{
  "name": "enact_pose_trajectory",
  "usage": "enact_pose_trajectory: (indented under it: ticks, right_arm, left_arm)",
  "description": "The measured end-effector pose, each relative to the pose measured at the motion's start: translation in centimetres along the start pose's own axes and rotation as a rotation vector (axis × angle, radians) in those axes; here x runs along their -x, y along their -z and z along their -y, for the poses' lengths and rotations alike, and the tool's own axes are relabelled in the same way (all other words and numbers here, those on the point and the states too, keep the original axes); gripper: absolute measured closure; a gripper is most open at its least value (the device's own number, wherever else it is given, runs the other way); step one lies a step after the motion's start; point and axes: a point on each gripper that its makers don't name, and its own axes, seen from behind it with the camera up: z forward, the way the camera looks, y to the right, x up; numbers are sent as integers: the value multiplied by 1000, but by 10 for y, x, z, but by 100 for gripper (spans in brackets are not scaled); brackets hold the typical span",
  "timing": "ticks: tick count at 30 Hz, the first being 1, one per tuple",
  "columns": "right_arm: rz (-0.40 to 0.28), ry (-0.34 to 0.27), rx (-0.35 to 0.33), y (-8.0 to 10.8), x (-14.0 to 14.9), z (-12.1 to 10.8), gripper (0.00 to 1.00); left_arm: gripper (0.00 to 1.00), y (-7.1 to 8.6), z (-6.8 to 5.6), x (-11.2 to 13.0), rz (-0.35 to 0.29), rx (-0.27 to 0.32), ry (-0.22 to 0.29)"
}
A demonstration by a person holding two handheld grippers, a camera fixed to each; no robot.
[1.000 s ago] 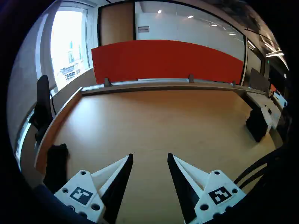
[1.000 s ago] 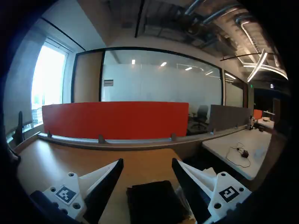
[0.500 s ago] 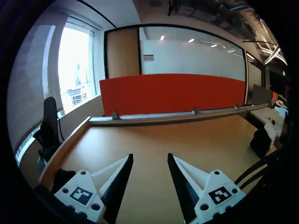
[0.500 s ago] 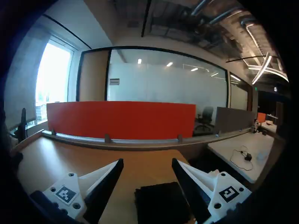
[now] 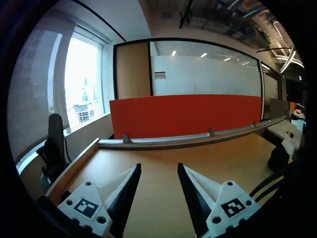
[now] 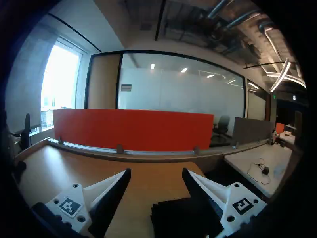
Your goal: Fold towel
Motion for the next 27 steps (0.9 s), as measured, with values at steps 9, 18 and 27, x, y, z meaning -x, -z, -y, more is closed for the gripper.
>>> enact_pose_trajectory:
  ticks: [9,18,27]
  right_arm:
    - [-14,-16,-55,-4,-15,52,0]
    - [-39,-28,-99,-8,-28,106,0]
    - [-47,-47,-133,-11,-33,142,0]
  left_arm:
    - [33,-3,8,-10,-23,8,10]
    - [33,-4,18,-18,-48,17,29]
    - [33,-1,28,-24,-73,14,53]
